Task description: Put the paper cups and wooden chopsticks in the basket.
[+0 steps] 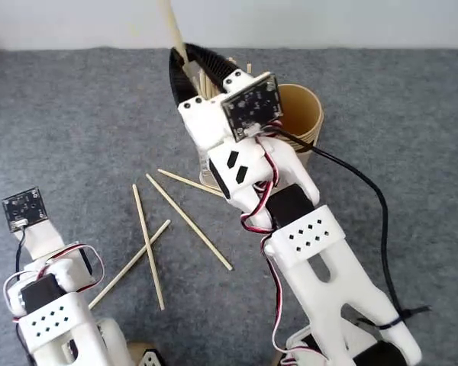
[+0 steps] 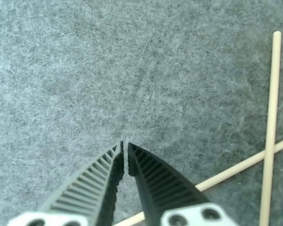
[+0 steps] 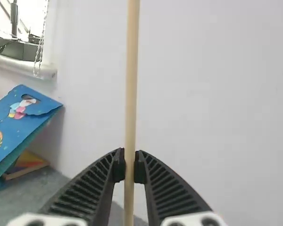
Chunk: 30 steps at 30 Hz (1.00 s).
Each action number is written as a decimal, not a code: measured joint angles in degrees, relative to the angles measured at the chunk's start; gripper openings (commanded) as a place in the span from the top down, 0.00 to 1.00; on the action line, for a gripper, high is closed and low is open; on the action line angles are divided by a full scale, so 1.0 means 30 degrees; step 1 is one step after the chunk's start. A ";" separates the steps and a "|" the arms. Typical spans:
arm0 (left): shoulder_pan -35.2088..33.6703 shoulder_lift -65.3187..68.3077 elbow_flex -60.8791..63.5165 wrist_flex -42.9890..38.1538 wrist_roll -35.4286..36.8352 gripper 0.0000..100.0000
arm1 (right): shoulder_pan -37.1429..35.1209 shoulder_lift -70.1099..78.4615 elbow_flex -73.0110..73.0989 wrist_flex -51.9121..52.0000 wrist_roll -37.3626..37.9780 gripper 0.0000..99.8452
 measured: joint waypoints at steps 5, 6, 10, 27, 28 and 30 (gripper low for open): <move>0.0000 0.0000 0.0000 0.0000 0.0000 0.99 | 0.1495 0.0000 0.0996 -0.0322 0.0000 0.99; 0.0000 0.0000 0.0000 0.0000 0.0000 0.99 | 0.1758 0.0000 0.1436 -0.0322 0.0000 0.99; 0.0000 0.0000 0.0000 0.0000 0.0000 0.99 | 0.2110 0.0000 0.3136 -0.0322 0.0000 0.99; 0.0029 0.0000 0.0147 0.0000 0.0000 0.99 | 0.1260 -0.0293 0.4161 0.0410 0.0000 0.84; 0.0029 0.0000 0.0176 0.0000 0.0000 0.99 | 0.0908 -0.0440 0.3780 0.1026 0.0000 0.84; 0.0000 0.0000 0.0176 0.0000 0.0000 0.99 | 0.0000 -0.0674 0.2813 0.2432 0.0000 0.84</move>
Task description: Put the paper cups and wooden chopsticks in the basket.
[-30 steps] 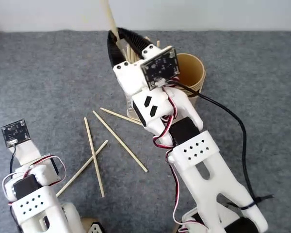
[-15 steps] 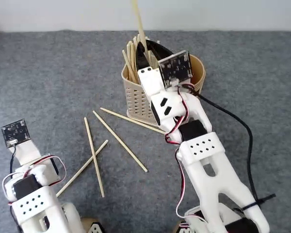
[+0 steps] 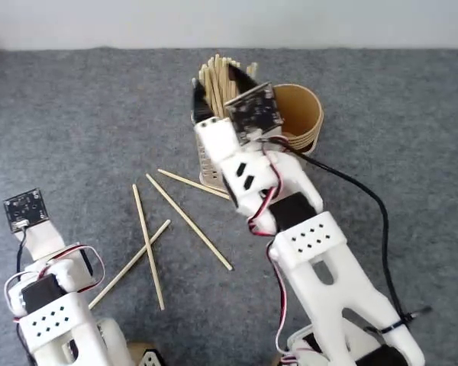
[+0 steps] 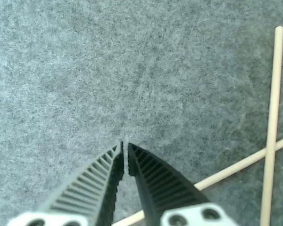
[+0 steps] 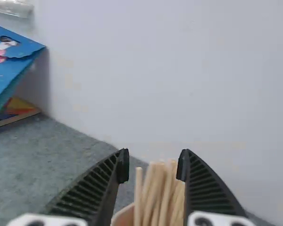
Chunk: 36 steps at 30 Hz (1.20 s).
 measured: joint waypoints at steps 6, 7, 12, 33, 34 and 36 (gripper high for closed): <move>0.0000 0.0000 0.0000 0.0000 0.0000 0.99 | -0.2256 0.0527 -0.3077 0.5949 0.0000 0.84; 0.0000 0.0000 0.0000 0.0000 0.0000 0.99 | -0.2403 0.0996 -0.3604 0.6974 0.0000 0.84; 0.0000 0.0000 0.0000 0.0000 0.0000 0.99 | -0.2491 0.4132 -0.6271 1.0872 0.0000 0.84; 0.0000 0.0000 0.0000 0.0000 0.0000 0.99 | -0.3575 1.6557 -1.2747 1.4212 0.2344 0.83; 0.0000 0.0000 0.0000 0.0000 0.0000 0.99 | -0.3575 1.7143 -1.3099 1.4212 0.2344 0.83; 0.0000 0.0000 0.0000 0.0000 0.0000 0.99 | -0.3546 1.8286 -1.3919 1.4212 0.2344 0.83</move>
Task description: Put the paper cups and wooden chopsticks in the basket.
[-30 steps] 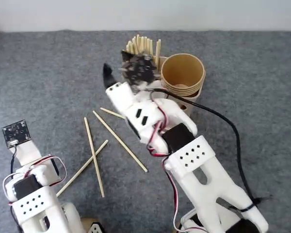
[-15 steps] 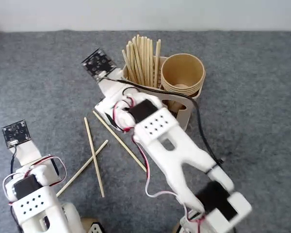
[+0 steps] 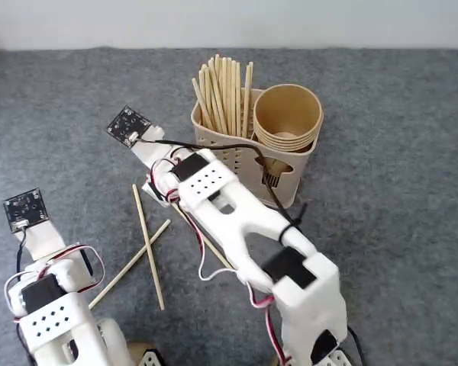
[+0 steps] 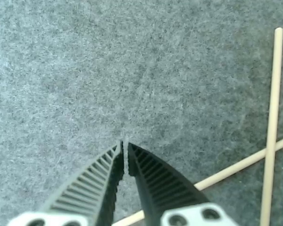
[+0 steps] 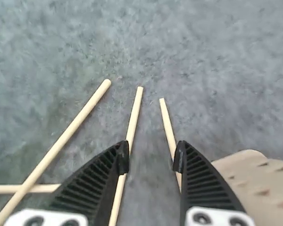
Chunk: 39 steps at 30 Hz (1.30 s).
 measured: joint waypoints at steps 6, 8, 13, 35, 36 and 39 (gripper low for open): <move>0.0000 0.0000 0.0000 0.0000 0.0000 0.99 | -0.0029 0.3077 -0.2784 0.0733 0.0000 0.71; 0.0000 0.0000 0.0000 0.0000 0.0000 0.99 | -0.0029 0.4015 -0.4015 0.1582 0.0000 0.67; 0.0000 0.0000 0.0000 0.0000 0.0000 0.99 | -0.0029 0.5978 -0.7150 0.3663 0.0000 0.66; 0.0000 0.0000 0.0000 0.0000 0.0000 0.99 | -0.0469 0.9641 -1.1282 0.6037 -0.1172 0.86; 0.0000 0.0000 0.0000 0.0000 0.0000 0.99 | -0.0469 0.9641 -1.1282 0.6037 -0.1172 0.90; 0.0000 0.0000 0.0000 0.0000 0.0000 0.99 | -0.0322 0.9641 -1.1311 0.5919 -0.1143 1.00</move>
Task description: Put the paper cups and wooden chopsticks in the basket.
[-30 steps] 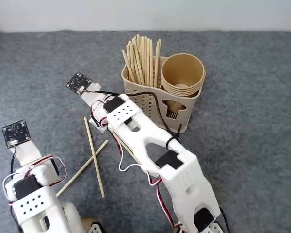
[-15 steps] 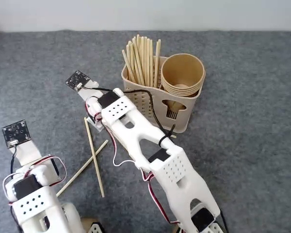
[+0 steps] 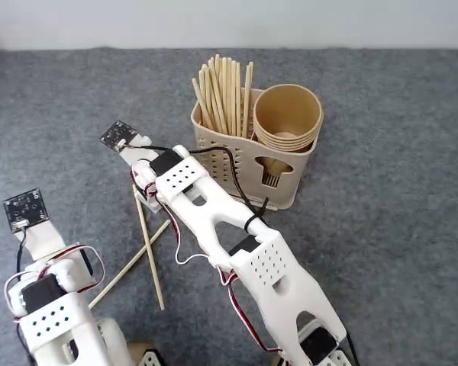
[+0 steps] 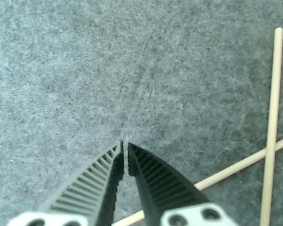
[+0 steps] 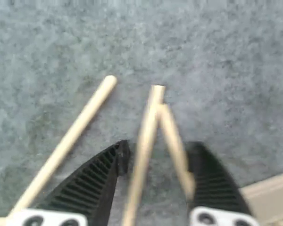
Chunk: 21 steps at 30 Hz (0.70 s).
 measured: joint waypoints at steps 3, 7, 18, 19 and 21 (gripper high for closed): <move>0.0000 0.0000 0.0000 0.0000 0.0000 0.99 | 0.0117 -0.0029 -0.0117 -0.0029 0.0000 0.98; 0.0000 0.0000 0.0000 0.0000 0.0000 0.99 | 0.0117 -0.0029 -0.0088 -0.0029 0.0000 0.99; 0.0000 0.0000 0.0000 0.0000 0.0000 0.99 | -0.0117 -0.1231 0.0059 0.2198 0.0000 0.99; 0.0000 0.0000 0.0000 0.0000 0.0000 0.99 | -0.0117 -0.1641 0.0059 0.2608 0.0000 0.99; 0.0000 0.0000 0.0000 0.0000 0.0000 0.99 | -0.0117 -0.2637 0.0059 0.3370 0.0000 0.99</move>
